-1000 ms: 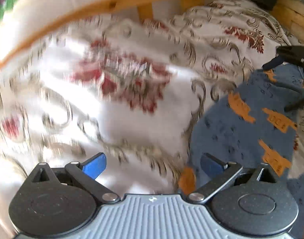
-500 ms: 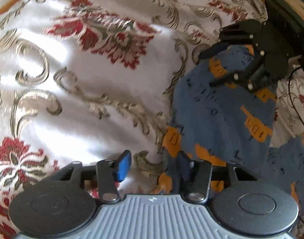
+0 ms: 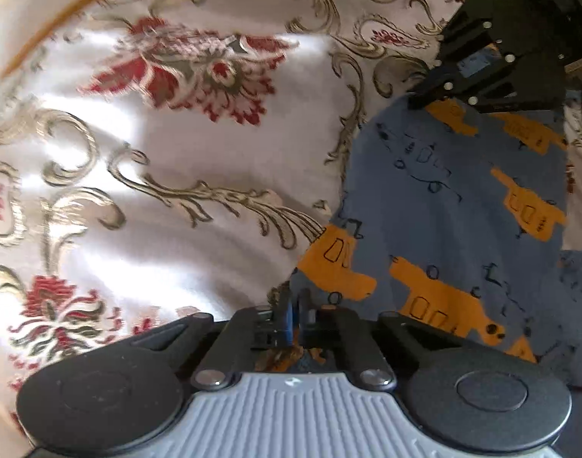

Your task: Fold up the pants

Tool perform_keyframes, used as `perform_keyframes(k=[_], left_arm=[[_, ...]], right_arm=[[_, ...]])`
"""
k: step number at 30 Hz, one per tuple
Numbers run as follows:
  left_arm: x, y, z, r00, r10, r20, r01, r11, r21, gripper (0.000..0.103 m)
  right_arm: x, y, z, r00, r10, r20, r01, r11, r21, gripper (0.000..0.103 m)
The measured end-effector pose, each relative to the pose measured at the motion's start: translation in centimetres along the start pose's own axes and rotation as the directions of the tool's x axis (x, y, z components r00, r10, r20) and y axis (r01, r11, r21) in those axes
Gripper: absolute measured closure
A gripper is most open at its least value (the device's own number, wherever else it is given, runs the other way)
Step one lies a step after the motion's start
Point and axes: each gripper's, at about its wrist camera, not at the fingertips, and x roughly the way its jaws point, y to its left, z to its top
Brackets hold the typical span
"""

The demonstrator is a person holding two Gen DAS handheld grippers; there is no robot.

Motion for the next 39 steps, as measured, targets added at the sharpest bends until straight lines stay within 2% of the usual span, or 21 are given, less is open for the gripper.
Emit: perform_keyframes(k=[3,5,9,11,14,19,21,23,26,31,35,36,39], left_arm=[[-1.2,-0.9,-0.7,0.995,0.094,0.044,-0.093,0.995,-0.019,0.101],[-2.1,-1.3,-1.4,0.982,0.174,0.068,-0.171,0.984,-0.050,0.101],[-4.4,-1.8,-2.4,0.958,0.242,0.156,-0.227,0.968,-0.107,0.101],[-5.5,-2.7,-3.0,0.940,0.274,0.204,-0.259,0.961,-0.100,0.101],[-7.1,-4.1,-3.6,0.915,0.300,0.271,-0.290,0.954,-0.076,0.101],[-11.0,-7.3,-6.4,0.854,0.337,0.397,-0.354,0.935,-0.032,0.101],[-12.3,-8.9,-7.8,0.835,0.343,0.431,-0.377,0.926,-0.006,0.101],[-13.3,-10.5,-9.4,0.824,0.339,0.454,-0.395,0.918,0.032,0.101],[-13.8,-13.0,-11.7,0.825,0.329,0.459,-0.418,0.903,0.103,0.101],[-13.3,-16.6,-16.0,0.848,0.311,0.430,-0.420,0.888,0.186,0.101],[-11.5,-18.5,-18.5,0.872,0.310,0.379,-0.407,0.889,0.210,0.100],[-11.0,-18.8,-18.8,0.874,0.314,0.370,-0.407,0.890,0.204,0.100],[-10.2,-19.5,-19.5,0.872,0.336,0.356,-0.422,0.885,0.199,0.090]], right_arm=[[-1.3,0.7,-0.1,0.999,-0.038,0.034,0.038,0.999,0.003,0.103],[-2.5,1.3,-0.3,0.996,-0.065,0.056,0.065,0.998,0.003,0.103],[-5.6,3.4,-0.6,0.988,-0.115,0.100,0.118,0.993,-0.022,0.103],[-7.3,4.7,-1.0,0.983,-0.137,0.121,0.143,0.989,-0.038,0.103],[-10.0,6.9,-1.9,0.972,-0.175,0.154,0.187,0.980,-0.064,0.103],[-14.8,12.2,-3.8,0.950,-0.238,0.201,0.267,0.954,-0.133,0.103],[-16.6,14.4,-4.7,0.950,-0.234,0.206,0.265,0.954,-0.141,0.103],[-17.9,16.7,-5.6,0.955,-0.223,0.193,0.252,0.957,-0.142,0.103],[-19.3,20.5,-7.3,0.966,-0.200,0.161,0.225,0.962,-0.156,0.103],[-20.1,26.9,-10.1,0.980,-0.174,0.101,0.188,0.972,-0.144,0.103],[-19.0,31.1,-11.8,0.975,-0.207,0.084,0.218,0.961,-0.172,0.103],[-18.6,31.6,-12.0,0.972,-0.219,0.081,0.229,0.959,-0.164,0.103],[-17.9,31.9,-12.2,0.967,-0.242,0.077,0.248,0.964,-0.097,0.098]])
